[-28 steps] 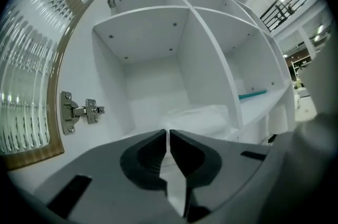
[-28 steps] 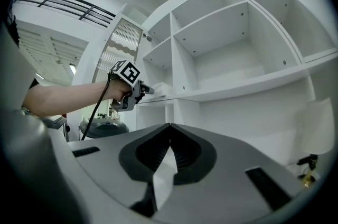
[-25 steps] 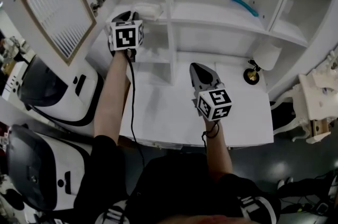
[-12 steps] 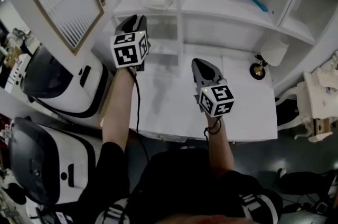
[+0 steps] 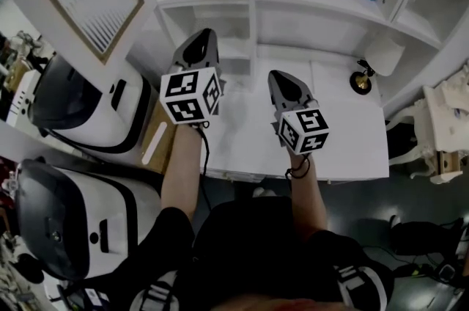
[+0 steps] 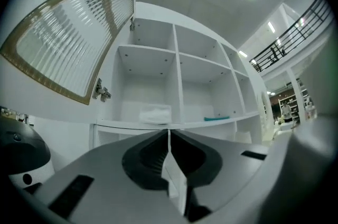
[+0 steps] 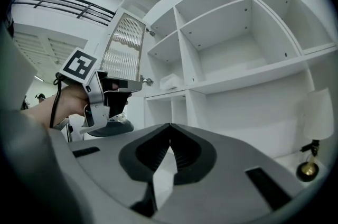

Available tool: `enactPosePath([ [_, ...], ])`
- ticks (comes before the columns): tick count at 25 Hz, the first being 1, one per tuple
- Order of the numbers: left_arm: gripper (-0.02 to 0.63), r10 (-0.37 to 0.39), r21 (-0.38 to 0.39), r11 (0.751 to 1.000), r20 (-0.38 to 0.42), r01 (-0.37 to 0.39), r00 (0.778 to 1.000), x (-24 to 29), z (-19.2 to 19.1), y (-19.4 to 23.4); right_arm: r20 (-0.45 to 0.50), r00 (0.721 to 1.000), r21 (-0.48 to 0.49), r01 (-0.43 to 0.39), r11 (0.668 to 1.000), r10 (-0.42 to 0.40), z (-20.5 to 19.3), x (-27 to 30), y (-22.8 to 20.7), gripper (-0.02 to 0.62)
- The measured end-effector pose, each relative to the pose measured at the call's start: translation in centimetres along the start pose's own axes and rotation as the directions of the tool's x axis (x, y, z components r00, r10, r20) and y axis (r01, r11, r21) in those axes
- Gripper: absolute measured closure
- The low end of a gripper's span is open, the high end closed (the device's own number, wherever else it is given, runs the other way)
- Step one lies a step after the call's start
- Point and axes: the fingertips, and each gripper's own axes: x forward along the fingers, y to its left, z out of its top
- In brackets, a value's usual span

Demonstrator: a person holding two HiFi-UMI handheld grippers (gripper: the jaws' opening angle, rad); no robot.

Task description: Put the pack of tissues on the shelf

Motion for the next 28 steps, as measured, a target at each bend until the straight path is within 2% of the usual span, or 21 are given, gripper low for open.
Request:
enactPosePath([
  [11,0.594,-0.017,0.015,1.0,0.012,0.017,1.0,-5.8,-3.3,-1.5,-0.026,0.999,0.01,0.047,0.999,-0.046,-1.3,-1.9,2.3,0.575],
  [15,0.595,-0.015,-0.021,1.0,-0.029,0.014,0.999,-8.1,-6.6,-2.2,-0.027,0.998,0.001,0.065,0.998,-0.065,-1.5,-2.9,3.7,0.575],
  [18,0.595,-0.044,-0.052,0.998,-0.066,0.04,0.997,-10.3,-8.5,-3.1,-0.027,0.997,0.002,0.075,0.997,-0.075,-1.9,-3.6,5.2,0.575],
  [28,0.595,-0.113,-0.079,0.991,-0.11,0.104,0.987,-15.8,-11.0,-5.7,-0.037,0.994,0.006,0.1,0.995,-0.1,-3.3,-6.8,8.6,0.575],
])
